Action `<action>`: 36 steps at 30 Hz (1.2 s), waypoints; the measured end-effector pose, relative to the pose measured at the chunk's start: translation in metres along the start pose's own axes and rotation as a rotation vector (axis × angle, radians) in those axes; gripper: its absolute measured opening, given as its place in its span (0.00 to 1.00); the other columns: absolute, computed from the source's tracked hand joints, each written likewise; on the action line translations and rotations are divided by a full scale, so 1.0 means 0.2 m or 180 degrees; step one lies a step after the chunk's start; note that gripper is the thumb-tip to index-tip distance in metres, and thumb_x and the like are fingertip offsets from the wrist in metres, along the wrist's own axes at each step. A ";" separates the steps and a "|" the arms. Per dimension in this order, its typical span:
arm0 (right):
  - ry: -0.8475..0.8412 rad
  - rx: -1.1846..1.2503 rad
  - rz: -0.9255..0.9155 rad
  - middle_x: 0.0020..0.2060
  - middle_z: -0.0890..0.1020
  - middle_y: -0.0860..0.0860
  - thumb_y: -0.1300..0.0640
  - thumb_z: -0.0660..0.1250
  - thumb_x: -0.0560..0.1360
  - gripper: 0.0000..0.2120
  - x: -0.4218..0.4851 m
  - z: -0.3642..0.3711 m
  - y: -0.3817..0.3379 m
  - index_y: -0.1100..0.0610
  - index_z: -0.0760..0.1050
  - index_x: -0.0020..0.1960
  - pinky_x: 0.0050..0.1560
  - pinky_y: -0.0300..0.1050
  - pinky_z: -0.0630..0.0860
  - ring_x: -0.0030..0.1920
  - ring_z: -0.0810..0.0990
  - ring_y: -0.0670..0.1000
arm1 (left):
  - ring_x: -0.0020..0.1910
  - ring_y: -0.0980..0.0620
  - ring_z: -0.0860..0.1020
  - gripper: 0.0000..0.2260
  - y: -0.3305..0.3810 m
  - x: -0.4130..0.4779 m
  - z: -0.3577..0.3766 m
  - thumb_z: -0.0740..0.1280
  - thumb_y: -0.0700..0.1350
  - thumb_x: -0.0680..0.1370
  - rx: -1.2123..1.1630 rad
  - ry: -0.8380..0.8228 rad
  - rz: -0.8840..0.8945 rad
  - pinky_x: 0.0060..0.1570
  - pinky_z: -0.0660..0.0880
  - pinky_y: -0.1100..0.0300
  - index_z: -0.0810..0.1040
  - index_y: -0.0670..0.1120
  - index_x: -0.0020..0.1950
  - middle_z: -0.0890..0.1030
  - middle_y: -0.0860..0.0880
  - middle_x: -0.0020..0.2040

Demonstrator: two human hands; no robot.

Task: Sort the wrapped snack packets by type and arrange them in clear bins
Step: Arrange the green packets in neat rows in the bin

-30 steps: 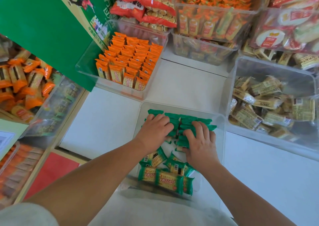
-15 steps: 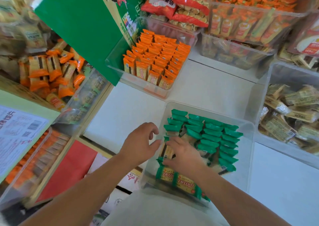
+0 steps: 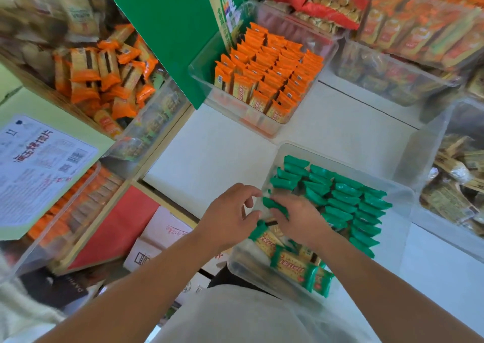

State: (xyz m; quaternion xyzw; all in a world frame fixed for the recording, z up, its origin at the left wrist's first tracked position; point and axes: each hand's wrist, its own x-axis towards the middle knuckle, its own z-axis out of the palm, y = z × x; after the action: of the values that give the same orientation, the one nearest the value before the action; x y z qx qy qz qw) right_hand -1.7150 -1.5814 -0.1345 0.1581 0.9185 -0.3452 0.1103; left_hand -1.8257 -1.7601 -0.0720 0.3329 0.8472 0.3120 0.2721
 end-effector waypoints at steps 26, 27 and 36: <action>0.0130 0.1140 0.0962 0.42 0.83 0.40 0.51 0.72 0.78 0.07 -0.52 -0.26 0.21 0.40 0.78 0.44 0.43 0.26 0.73 0.44 0.79 0.35 | 0.63 0.42 0.72 0.36 0.11 0.13 0.56 0.74 0.39 0.75 0.2310 -0.1560 -0.0104 0.62 0.76 0.46 0.61 0.44 0.79 0.69 0.41 0.70; 0.0130 0.1090 0.0933 0.43 0.83 0.40 0.51 0.72 0.78 0.06 -0.52 -0.25 0.22 0.40 0.78 0.45 0.43 0.25 0.73 0.44 0.79 0.35 | 0.58 0.44 0.73 0.31 0.12 0.13 0.55 0.74 0.41 0.76 0.2288 -0.1661 -0.0165 0.59 0.76 0.48 0.65 0.44 0.76 0.70 0.41 0.67; -0.0332 0.1504 0.0801 0.65 0.76 0.39 0.48 0.66 0.81 0.23 -0.51 -0.28 0.18 0.46 0.68 0.75 0.58 0.32 0.74 0.62 0.76 0.41 | 0.46 0.52 0.71 0.17 0.26 -0.05 0.40 0.65 0.54 0.82 0.1496 -0.0536 -0.0360 0.44 0.71 0.56 0.70 0.46 0.65 0.75 0.47 0.56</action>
State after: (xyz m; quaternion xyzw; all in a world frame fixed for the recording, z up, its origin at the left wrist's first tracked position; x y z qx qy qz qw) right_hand -1.6119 -1.5404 -0.0823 0.2744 0.7787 -0.5412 0.1596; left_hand -1.7459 -1.7088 -0.0854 0.3639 0.8881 0.0618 0.2740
